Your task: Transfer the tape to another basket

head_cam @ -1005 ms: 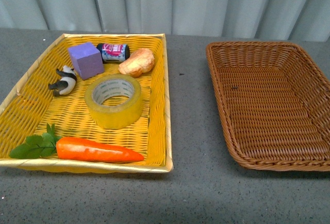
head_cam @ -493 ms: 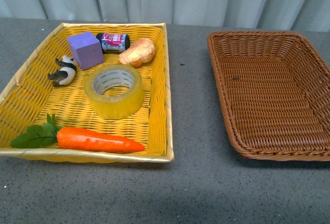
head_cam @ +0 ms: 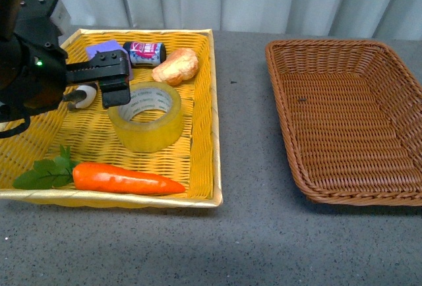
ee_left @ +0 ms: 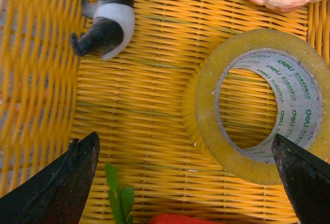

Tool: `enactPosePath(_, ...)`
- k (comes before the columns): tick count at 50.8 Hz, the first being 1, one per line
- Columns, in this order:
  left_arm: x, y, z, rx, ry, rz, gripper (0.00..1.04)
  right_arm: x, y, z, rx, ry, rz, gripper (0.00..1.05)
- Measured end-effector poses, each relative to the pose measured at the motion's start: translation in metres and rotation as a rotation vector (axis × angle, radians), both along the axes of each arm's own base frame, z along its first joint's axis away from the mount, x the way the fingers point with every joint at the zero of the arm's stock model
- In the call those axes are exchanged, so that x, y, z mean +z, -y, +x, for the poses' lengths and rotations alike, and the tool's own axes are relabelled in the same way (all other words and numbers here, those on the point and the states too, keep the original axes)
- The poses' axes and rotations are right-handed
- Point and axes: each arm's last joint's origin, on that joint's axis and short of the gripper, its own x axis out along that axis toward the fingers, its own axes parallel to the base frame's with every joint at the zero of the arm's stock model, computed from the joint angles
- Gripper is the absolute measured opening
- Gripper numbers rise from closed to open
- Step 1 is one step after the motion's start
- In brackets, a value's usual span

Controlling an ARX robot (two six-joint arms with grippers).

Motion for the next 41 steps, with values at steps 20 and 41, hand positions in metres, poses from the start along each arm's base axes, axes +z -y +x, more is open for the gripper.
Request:
enactPosePath(20,-0.018,0.023,0.033,0.053,-0.095,-0.072,0.98,0.0,0.0,0.0,0.0,0.0,0.0,0.96)
enactPosePath(41,-0.03,0.02,0.038,0.103,-0.126,-0.066,0.84,0.0,0.0,0.0,0.0,0.0,0.0,0.96)
